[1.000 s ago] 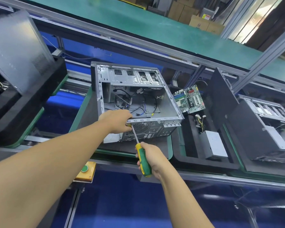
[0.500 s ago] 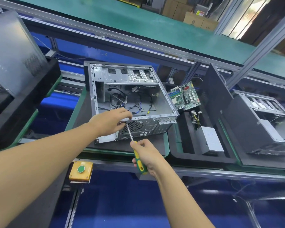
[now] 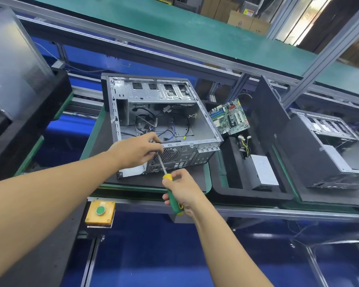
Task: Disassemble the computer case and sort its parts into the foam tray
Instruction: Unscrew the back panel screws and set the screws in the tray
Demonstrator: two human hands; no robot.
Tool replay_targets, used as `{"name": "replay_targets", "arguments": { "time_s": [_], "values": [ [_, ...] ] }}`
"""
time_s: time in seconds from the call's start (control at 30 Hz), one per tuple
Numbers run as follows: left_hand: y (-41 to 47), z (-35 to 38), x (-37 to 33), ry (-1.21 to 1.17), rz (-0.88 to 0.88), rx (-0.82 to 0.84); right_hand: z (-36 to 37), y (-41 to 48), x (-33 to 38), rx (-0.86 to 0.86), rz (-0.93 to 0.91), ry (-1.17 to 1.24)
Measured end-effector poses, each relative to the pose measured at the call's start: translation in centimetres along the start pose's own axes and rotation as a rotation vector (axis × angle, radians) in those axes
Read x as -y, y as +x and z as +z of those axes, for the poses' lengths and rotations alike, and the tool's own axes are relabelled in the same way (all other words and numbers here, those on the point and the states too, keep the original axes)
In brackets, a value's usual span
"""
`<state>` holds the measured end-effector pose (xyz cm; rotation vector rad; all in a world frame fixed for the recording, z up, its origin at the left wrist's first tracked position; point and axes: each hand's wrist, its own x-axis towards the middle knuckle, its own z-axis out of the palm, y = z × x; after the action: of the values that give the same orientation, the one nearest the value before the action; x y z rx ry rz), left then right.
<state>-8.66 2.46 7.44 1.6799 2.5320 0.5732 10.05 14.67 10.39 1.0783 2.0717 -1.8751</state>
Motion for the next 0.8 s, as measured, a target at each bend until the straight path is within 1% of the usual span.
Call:
{"name": "replay_targets", "arguments": {
  "time_s": [0.13, 0.3, 0.4, 0.6, 0.7, 0.8],
  "values": [
    [0.0, -0.2, 0.0, -0.005, -0.014, 0.022, -0.1, -0.2, -0.1, -0.004, -0.005, -0.006],
    [-0.3, -0.2, -0.4, 0.065, 0.011, -0.006, -0.3, -0.1, -0.2, 0.0, -0.017, -0.017],
    [-0.4, -0.1, -0.6, 0.144, 0.027, -0.02, -0.6, -0.2, -0.6, 0.016, -0.057, -0.051],
    [0.4, -0.1, -1.8, 0.155, 0.02, -0.074, -2.2, -0.9, -1.9, 0.04, -0.131, -0.011],
    [1.1, 0.2, -3.0, 0.111, -0.08, -0.095, -3.6, -0.9, -2.1, 0.002, -0.162, 0.035],
    [2.1, 0.4, -4.0, -0.01, -0.283, -0.124, -5.6, -0.8, -2.2, -0.012, -0.168, 0.092]
  ]
}}
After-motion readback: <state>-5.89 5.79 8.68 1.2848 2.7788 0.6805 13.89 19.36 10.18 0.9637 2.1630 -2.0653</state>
